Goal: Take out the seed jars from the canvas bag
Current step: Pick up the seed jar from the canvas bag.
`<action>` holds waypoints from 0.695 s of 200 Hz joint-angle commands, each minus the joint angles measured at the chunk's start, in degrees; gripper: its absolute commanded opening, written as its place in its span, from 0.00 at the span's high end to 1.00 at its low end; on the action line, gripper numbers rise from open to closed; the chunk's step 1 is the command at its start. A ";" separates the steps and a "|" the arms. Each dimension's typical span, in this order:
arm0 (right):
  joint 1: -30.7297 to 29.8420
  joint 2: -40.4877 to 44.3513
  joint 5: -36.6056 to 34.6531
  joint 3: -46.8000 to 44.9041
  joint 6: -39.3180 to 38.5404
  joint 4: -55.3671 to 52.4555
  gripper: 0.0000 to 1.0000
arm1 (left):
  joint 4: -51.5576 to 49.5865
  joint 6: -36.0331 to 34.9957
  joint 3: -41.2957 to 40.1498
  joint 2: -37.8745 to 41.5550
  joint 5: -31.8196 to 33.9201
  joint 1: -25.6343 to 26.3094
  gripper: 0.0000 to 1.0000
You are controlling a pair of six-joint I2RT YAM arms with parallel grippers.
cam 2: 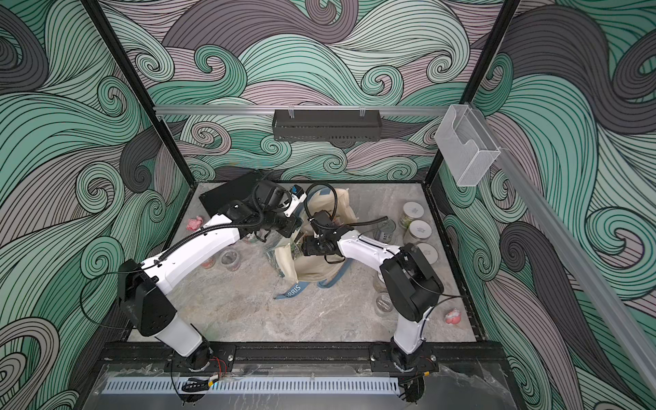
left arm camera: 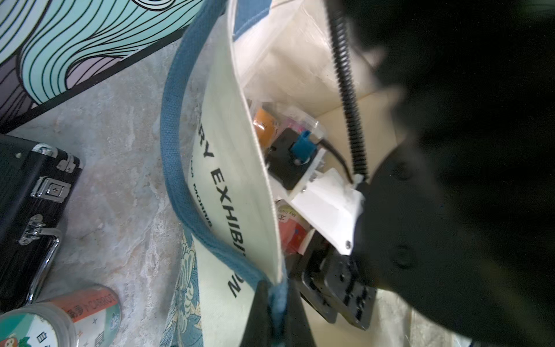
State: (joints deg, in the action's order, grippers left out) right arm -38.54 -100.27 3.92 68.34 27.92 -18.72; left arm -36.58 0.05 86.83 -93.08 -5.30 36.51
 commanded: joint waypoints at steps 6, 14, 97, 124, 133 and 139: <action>0.86 5.16 0.05 -0.42 1.23 -0.19 0.36 | 0.31 1.59 -0.08 0.96 3.63 -0.60 0.96; 1.25 6.26 0.72 -0.72 1.70 -0.10 0.36 | 0.28 1.87 0.01 0.88 3.48 -0.76 0.96; 9.71 20.63 16.25 -4.79 11.33 1.80 0.36 | 2.20 9.39 1.62 2.03 -9.13 -10.71 0.20; 12.68 23.02 24.38 -4.43 16.05 2.98 0.36 | 4.29 9.58 0.77 6.26 -13.60 -9.89 0.01; 13.43 23.66 27.04 -4.35 17.68 3.62 0.36 | 4.90 11.41 -0.03 8.07 -15.18 -9.88 0.01; 13.90 24.04 28.78 -4.34 18.84 4.26 0.36 | 5.37 12.52 -0.91 9.45 -15.90 -9.79 0.01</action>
State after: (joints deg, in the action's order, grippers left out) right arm -26.13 -78.11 22.61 64.01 40.84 -17.17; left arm -34.44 8.78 86.61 -90.41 -14.00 25.52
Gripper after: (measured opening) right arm 0.663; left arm 0.983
